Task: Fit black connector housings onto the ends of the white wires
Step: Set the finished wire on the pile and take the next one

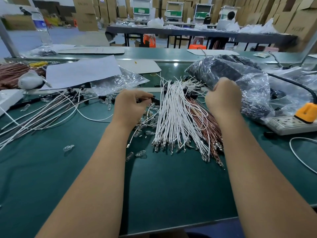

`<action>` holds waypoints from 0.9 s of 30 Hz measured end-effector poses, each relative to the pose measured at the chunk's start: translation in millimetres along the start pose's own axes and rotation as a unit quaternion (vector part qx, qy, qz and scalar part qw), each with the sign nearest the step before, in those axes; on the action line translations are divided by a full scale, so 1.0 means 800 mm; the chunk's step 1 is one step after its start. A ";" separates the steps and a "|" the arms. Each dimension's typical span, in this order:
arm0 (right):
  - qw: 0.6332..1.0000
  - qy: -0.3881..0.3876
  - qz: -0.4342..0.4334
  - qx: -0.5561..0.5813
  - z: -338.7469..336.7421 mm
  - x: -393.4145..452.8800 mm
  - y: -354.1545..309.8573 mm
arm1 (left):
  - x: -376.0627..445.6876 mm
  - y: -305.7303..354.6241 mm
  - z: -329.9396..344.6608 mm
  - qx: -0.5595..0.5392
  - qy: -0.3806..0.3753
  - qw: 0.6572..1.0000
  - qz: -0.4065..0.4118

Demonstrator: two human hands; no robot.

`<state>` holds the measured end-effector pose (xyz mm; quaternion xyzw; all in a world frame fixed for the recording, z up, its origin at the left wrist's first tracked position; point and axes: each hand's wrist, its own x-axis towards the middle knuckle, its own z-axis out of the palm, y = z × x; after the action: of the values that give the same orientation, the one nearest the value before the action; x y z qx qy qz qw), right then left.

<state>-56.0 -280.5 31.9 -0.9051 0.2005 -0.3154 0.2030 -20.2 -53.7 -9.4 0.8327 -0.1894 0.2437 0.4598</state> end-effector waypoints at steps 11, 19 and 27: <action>0.971 -0.079 -0.121 0.193 0.069 -0.048 -0.111 | 0.002 -0.012 -0.010 -0.004 0.072 0.995 -0.068; 0.962 -0.121 -0.093 0.228 0.093 -0.056 -0.087 | 0.005 -0.018 -0.013 -0.006 0.067 0.996 -0.058; 0.937 -0.102 -0.033 0.333 0.091 -0.055 -0.083 | 0.004 -0.021 -0.013 -0.024 0.074 0.995 -0.057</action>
<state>-25.0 -185.6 -9.0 -0.8191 0.0316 -0.2763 0.5017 -10.6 -36.3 -14.2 0.8105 -0.1130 0.2728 0.5059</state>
